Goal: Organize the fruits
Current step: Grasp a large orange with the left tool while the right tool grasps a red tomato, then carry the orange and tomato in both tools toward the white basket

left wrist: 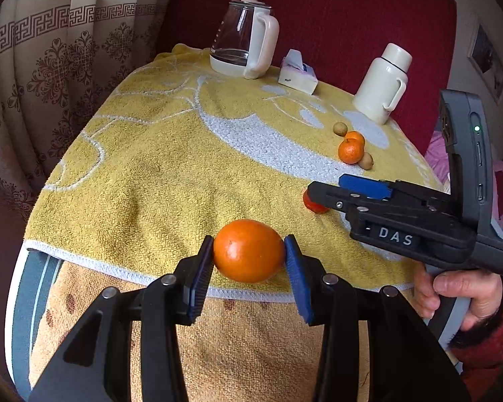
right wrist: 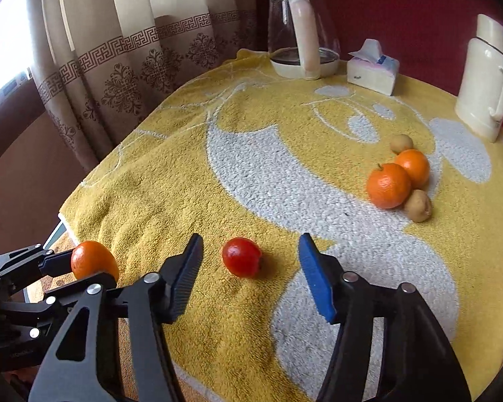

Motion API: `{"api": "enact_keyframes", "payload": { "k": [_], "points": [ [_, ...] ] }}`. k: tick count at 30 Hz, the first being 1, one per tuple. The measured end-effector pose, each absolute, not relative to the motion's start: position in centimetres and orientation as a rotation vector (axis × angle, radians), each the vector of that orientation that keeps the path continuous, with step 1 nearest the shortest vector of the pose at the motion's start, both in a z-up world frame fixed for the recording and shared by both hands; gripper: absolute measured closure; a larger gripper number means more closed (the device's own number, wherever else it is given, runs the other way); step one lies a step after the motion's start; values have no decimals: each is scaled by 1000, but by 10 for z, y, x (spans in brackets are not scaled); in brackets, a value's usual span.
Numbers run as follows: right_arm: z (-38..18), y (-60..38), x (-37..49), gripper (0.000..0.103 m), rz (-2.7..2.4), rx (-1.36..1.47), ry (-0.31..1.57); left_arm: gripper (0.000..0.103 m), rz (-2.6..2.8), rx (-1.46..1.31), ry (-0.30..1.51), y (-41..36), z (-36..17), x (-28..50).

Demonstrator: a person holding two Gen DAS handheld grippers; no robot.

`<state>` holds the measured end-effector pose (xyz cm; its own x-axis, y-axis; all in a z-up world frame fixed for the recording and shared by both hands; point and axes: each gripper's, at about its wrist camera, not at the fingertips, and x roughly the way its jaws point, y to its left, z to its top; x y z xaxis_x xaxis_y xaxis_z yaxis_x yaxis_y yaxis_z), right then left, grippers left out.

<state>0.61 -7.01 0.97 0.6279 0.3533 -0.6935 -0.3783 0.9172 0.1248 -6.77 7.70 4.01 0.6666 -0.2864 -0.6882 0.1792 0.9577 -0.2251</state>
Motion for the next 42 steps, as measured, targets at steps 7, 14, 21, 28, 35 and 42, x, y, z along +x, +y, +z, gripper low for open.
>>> {"api": "enact_keyframes", "payload": {
  "k": [7,14,21,28,35,42],
  "points": [
    [-3,-57,15,73,418,-76,824,60,-246,-155,786,85,43,-68],
    [-3,-61,15,75,417,-62,826,60,-240,-156,788,86,42,-67],
    [5,-70,6,75,409,-28,802,60,-239,-154,775,84,47,-66],
    [21,-90,-3,75,382,16,757,60,-253,-141,756,75,56,-66],
    [39,-116,-17,75,335,56,693,60,-280,-118,726,59,70,-65],
    [53,-153,-31,75,268,113,636,60,-313,-87,711,37,79,-64]
  ]
}}
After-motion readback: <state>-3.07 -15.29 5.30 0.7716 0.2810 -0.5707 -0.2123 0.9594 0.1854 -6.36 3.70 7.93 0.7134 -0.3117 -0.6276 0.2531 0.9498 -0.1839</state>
